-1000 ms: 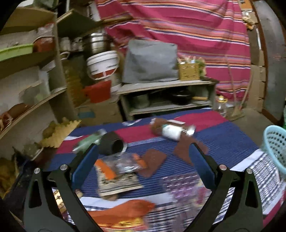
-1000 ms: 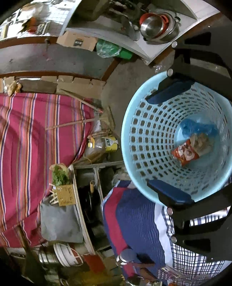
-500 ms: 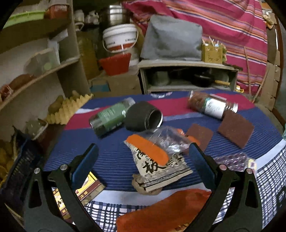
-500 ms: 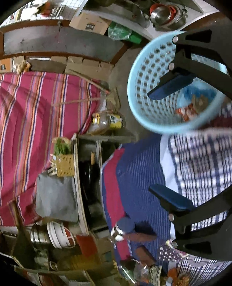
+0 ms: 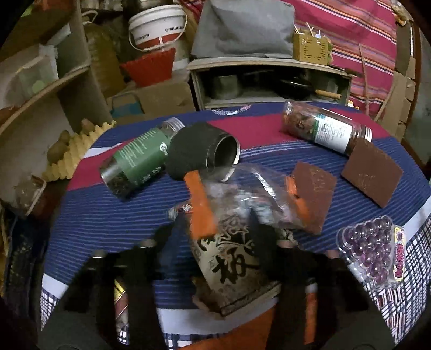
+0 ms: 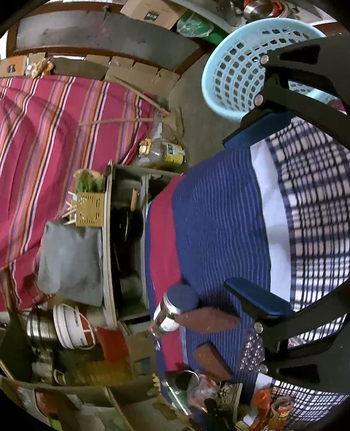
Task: Collect trash
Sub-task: 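Grasp the orange-tipped wrapper with the left gripper while the right grasps a brown sponge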
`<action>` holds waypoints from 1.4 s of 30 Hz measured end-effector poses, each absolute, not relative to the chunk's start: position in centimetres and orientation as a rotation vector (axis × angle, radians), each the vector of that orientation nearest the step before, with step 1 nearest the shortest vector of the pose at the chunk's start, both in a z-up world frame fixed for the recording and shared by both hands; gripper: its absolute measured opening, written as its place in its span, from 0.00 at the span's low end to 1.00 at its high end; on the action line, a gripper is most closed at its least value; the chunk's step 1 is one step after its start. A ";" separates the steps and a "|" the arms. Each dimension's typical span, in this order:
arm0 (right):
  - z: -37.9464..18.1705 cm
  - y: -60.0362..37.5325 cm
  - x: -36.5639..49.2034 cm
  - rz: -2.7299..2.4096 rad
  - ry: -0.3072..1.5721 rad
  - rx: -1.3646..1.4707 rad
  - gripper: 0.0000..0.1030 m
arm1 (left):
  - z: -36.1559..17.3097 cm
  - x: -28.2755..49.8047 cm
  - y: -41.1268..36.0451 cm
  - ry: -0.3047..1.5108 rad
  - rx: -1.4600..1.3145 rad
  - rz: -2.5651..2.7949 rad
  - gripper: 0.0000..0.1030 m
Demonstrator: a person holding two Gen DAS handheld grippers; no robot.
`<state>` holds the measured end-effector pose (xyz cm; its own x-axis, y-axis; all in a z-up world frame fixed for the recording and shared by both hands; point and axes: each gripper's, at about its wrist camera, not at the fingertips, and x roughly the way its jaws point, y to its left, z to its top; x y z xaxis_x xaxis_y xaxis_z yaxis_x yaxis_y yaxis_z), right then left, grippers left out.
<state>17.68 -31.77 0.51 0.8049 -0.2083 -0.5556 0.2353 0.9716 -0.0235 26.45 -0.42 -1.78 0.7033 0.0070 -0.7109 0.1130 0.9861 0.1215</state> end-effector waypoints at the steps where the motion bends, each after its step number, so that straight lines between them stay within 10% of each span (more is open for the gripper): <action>1: 0.5 -31.3 17.9 -0.231 0.590 0.040 0.91 | -1.7 26.4 -0.3 0.785 0.155 -0.066 0.31; 27: -1.6 -23.7 25.6 -0.077 0.705 -0.015 0.89 | 4.4 23.7 5.1 0.625 0.066 -0.104 0.04; 33: -3.5 -23.4 26.5 0.014 0.779 0.034 0.40 | 4.4 23.8 5.5 0.625 0.063 -0.101 0.04; 42: -1.8 -24.3 24.2 0.047 0.701 0.070 0.16 | 6.1 22.7 3.3 0.589 0.092 -0.119 0.04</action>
<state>24.25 -24.31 -1.78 0.7632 0.0666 -0.6427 -0.0194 0.9966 0.0803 22.71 3.32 6.12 0.8249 -0.0856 -0.5587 0.1383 0.9890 0.0528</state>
